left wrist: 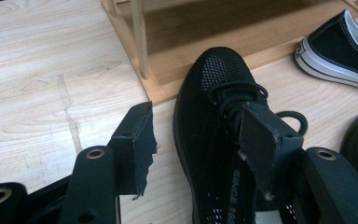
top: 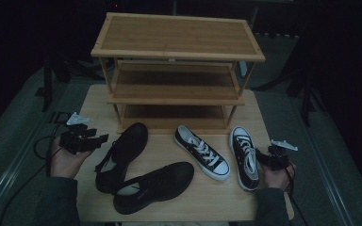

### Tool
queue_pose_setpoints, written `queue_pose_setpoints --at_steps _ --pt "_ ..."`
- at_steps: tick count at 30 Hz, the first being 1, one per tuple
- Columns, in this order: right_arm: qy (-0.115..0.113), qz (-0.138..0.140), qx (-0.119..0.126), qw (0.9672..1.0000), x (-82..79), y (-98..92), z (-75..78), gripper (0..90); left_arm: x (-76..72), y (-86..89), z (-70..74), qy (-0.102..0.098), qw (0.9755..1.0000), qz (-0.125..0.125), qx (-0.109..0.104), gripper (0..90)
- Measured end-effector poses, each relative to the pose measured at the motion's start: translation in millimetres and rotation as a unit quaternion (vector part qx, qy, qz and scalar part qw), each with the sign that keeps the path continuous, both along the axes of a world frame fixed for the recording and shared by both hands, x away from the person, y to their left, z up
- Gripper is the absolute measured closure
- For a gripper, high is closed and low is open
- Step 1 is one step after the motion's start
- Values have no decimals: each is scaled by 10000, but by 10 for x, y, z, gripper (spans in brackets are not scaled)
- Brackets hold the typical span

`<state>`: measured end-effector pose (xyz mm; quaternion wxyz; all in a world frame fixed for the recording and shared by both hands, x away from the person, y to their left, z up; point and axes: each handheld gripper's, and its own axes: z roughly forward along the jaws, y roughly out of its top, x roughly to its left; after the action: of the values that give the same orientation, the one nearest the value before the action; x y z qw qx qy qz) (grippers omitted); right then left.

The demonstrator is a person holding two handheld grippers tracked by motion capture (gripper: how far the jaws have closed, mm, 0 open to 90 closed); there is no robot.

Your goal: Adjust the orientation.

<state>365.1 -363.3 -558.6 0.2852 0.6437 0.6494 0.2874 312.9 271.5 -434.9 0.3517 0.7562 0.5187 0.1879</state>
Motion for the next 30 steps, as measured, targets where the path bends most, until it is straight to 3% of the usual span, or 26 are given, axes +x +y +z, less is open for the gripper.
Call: queue_pose_setpoints --at_steps 12,30 --pt "0 -1 3 10000 0 1 0 271 -126 29 24 78 9999 -100 -78 449" --pt "-1 0 -1 10000 0 1 0 271 -284 16 -24 286 9992 -279 39 442"
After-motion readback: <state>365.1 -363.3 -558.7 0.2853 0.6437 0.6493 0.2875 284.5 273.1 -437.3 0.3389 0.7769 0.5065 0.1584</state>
